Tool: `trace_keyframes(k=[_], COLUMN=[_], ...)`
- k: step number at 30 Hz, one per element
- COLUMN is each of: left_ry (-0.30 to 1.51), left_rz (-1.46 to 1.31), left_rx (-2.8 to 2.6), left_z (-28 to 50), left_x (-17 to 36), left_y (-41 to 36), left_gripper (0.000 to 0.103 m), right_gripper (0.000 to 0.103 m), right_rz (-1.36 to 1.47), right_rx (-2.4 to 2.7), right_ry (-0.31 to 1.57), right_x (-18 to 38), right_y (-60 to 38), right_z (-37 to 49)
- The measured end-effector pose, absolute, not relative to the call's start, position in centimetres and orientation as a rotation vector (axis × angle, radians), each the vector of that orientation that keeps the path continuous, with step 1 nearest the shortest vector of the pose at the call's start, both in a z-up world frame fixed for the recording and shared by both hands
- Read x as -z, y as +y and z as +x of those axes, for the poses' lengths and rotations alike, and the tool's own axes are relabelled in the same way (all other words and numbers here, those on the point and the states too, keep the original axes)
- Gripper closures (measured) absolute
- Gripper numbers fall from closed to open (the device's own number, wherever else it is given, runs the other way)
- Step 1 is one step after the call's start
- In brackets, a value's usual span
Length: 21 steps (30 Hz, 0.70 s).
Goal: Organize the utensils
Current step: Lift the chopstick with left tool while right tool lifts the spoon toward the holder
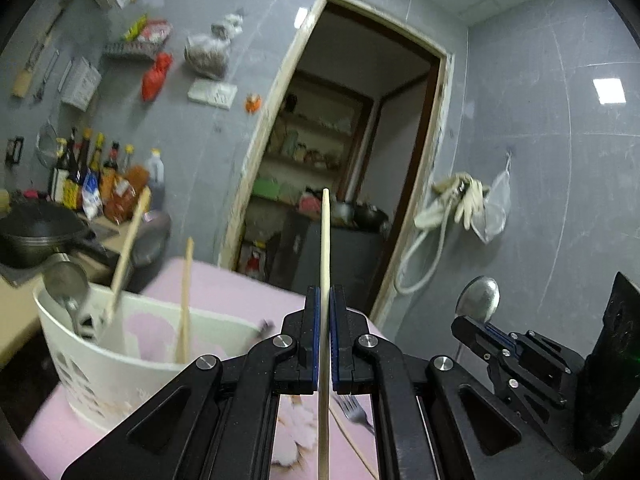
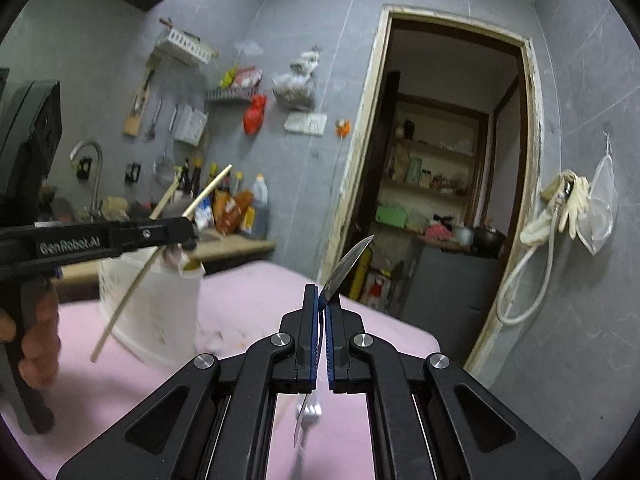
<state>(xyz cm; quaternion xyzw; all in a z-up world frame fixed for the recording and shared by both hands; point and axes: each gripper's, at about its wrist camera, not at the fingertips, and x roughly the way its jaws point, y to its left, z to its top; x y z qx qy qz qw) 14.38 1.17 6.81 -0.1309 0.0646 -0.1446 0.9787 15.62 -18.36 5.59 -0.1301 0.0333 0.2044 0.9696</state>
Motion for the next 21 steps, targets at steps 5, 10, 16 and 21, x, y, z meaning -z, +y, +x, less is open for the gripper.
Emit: trace_keyframes(k=[5,10,16,21], left_ry=[0.060,0.019,-0.010,-0.023], left_rz=[-0.229,-0.196,-0.192,-0.273], left_rx=[0.237,0.190,0.129,0.083], left_z=[13.7,13.5,14.0,15.0], left_x=[-8.3,-9.6,-11.0,-11.7], left_y=[2.9,5.0,9.1,13.6], left_gripper=[0.101,0.101,0.100,0.100], right_gripper=[0.102,0.102,0.102,0.102], right_rz=[-0.251,-0.221,-0.182,-0.085], right_rx=[-0.449,-0.496,-0.548,-0.621], right_ry=[0.009,-0.033,-0.083,-0.073], right_x=[-7.4,-9.2,-11.3,-12.7], right_y=[-16.3,-14.4,-11.5,-9.3], right_z=[15.4,15.7,16.5,18.2])
